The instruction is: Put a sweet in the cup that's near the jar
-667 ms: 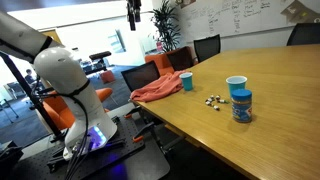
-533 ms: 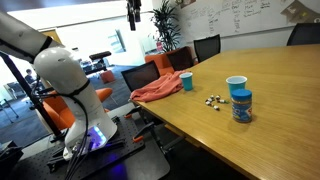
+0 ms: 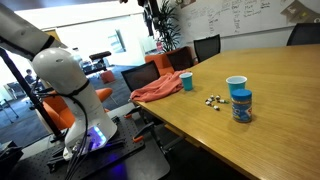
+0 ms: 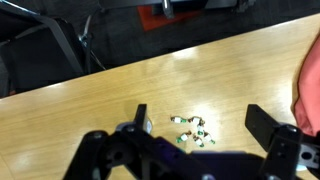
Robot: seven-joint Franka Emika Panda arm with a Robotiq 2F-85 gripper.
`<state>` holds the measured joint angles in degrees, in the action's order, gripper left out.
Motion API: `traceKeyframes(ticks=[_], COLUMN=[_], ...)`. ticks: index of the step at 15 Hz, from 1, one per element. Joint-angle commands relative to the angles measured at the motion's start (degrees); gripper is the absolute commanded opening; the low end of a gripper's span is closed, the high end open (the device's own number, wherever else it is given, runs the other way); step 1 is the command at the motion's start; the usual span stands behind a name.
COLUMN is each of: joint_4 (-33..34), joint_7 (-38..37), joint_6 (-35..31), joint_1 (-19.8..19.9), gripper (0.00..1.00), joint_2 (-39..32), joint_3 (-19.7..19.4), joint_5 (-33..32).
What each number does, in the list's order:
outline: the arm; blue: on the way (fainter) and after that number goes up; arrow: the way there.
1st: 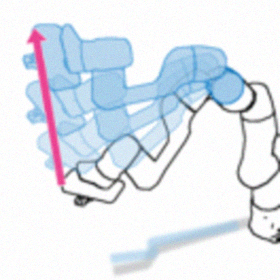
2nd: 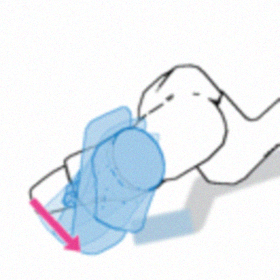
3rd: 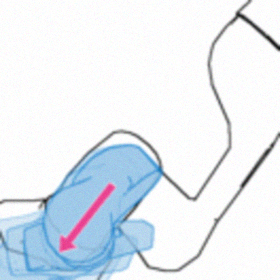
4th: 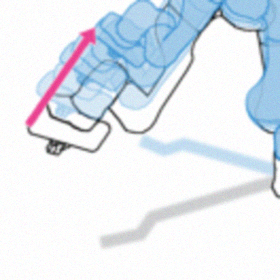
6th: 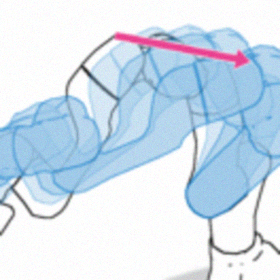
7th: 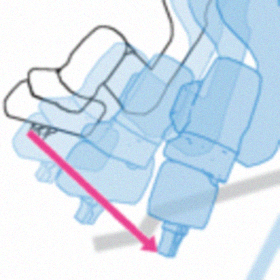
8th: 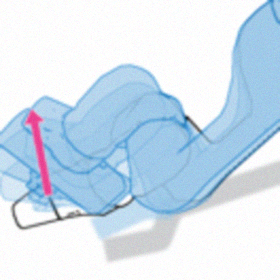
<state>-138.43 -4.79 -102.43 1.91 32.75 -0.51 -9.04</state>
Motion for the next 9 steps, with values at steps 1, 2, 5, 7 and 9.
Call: traceKeyframes(ticks=[1,2,5,7,9], joint_4=[-2.6,-3.1,-3.8,-3.7,-3.4], joint_7=[-1.5,-2.3,-6.2,-9.8,-14.1], joint_6=[-15.5,-20.2,-33.0,-39.2,-42.9], joint_1=[2.0,2.6,4.3,5.3,6.4], gripper=[1.00,1.00,1.00,1.00,1.00], joint_2=[-6.5,-8.9,-17.3,-22.9,-27.6], joint_3=[-1.7,-1.8,-1.4,-1.2,-1.3], joint_5=[-0.6,-0.5,-1.1,-2.0,-5.6])
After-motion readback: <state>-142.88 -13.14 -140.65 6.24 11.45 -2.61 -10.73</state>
